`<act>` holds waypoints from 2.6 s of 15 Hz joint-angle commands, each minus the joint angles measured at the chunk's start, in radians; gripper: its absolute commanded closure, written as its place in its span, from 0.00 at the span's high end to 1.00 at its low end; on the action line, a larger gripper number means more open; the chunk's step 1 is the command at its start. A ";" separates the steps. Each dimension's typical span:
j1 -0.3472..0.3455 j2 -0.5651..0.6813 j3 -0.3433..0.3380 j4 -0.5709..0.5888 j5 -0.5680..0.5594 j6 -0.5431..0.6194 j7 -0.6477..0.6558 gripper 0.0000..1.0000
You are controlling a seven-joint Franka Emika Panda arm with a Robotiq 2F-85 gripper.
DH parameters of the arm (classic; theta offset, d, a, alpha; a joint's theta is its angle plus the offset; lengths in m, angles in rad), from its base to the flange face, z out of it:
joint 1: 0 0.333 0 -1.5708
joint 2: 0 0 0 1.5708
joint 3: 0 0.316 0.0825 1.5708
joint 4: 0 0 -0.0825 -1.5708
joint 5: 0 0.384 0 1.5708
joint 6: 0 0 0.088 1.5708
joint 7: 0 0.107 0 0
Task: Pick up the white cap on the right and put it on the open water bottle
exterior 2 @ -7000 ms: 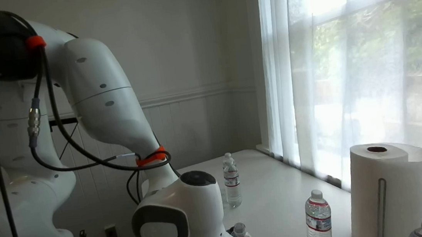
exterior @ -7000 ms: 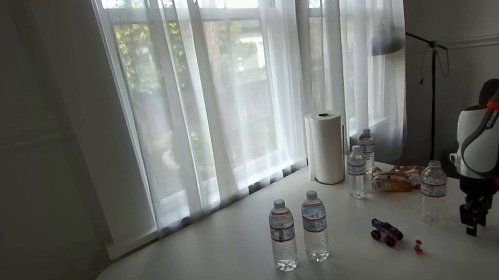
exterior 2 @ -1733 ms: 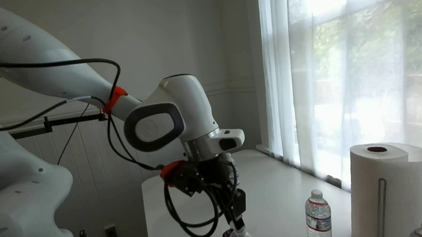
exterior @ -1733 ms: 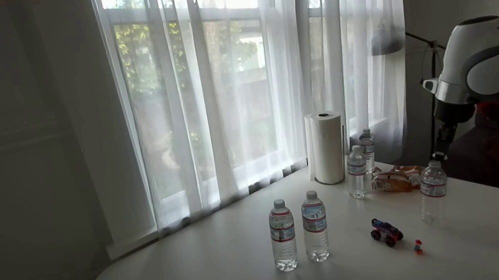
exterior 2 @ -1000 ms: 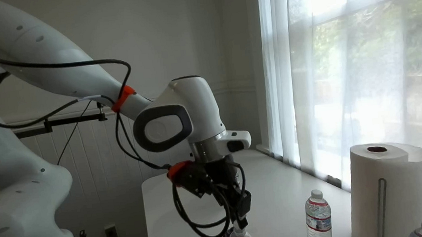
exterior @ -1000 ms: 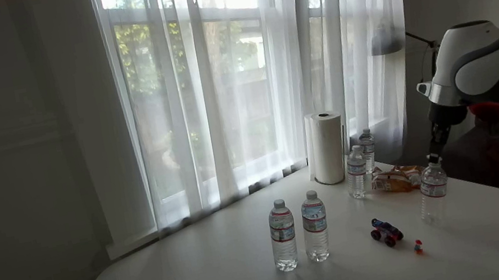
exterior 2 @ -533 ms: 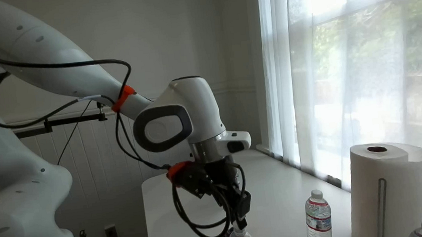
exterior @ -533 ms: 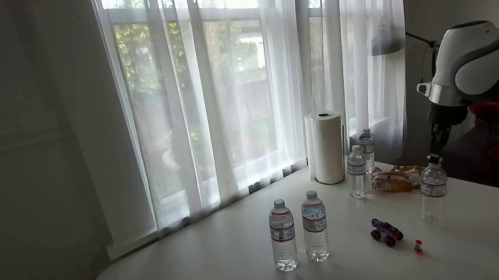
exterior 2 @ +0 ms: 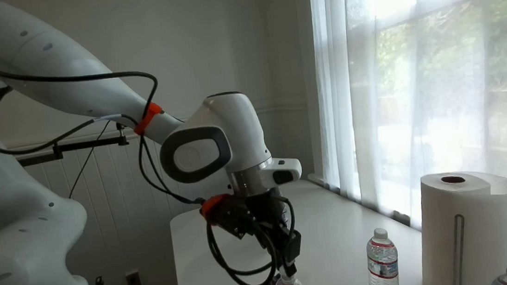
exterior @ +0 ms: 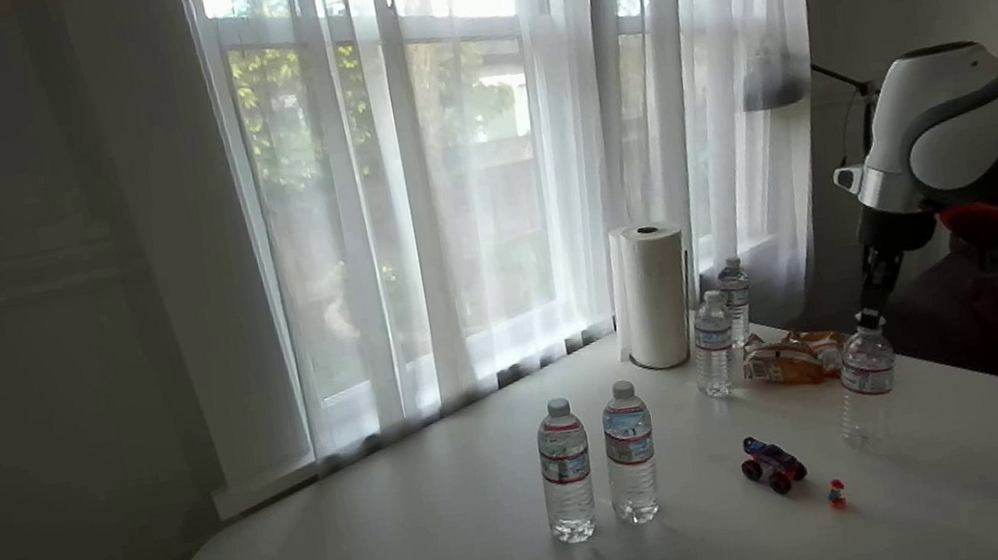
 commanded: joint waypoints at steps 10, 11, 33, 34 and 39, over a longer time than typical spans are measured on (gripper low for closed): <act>0.005 -0.010 -0.009 0.010 0.019 -0.028 -0.028 0.34; 0.005 -0.009 -0.009 0.011 0.019 -0.028 -0.028 0.34; -0.009 -0.120 0.003 0.047 0.018 -0.210 -0.003 1.00; -0.014 -0.142 0.010 0.056 0.009 -0.255 0.010 1.00; -0.006 -0.168 0.005 0.091 0.004 -0.326 0.018 1.00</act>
